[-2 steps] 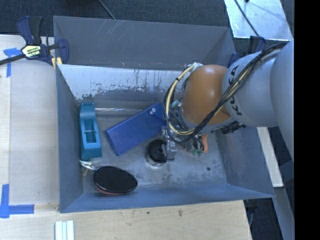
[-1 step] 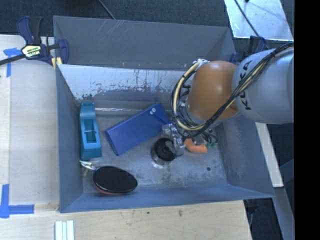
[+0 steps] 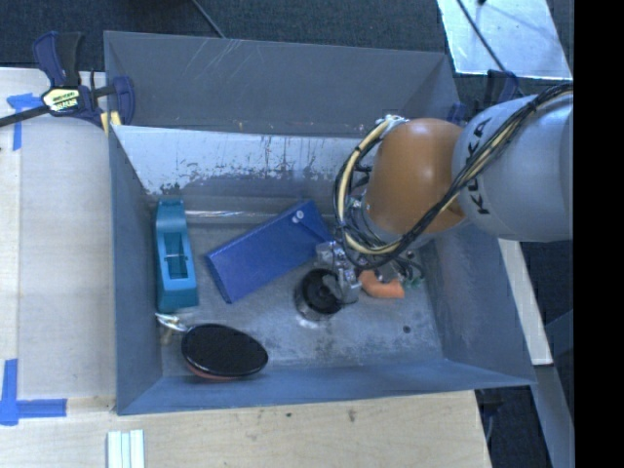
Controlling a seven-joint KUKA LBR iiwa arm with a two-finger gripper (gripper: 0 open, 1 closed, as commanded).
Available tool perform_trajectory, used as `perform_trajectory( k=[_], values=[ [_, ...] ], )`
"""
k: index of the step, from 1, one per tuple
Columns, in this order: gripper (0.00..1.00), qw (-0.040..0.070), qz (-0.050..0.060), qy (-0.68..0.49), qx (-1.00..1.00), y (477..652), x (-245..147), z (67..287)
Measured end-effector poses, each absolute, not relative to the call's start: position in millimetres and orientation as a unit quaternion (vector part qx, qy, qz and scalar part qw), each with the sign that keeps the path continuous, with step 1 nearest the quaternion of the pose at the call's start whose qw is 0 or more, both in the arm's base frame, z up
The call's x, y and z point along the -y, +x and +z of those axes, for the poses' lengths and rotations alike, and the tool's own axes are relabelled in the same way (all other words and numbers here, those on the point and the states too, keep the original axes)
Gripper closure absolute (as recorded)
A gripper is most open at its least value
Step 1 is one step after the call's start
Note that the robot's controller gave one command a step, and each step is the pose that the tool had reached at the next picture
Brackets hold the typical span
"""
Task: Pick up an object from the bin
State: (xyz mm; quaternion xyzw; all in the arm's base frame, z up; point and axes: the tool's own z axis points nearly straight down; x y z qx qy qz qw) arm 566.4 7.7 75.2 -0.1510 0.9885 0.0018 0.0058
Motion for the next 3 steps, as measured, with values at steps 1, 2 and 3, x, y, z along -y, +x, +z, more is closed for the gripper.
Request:
perform_trajectory(
  k=[1,2,3],
  values=[
    [1.0,0.002,0.0,-0.156,-0.988,564.5,-8.2,196.1],
    [1.0,0.001,0.0,-0.156,-0.988,564.4,-8.1,196.1],
    [1.0,-0.001,0.0,-0.149,-0.989,569.6,-3.8,252.0]
  ],
)
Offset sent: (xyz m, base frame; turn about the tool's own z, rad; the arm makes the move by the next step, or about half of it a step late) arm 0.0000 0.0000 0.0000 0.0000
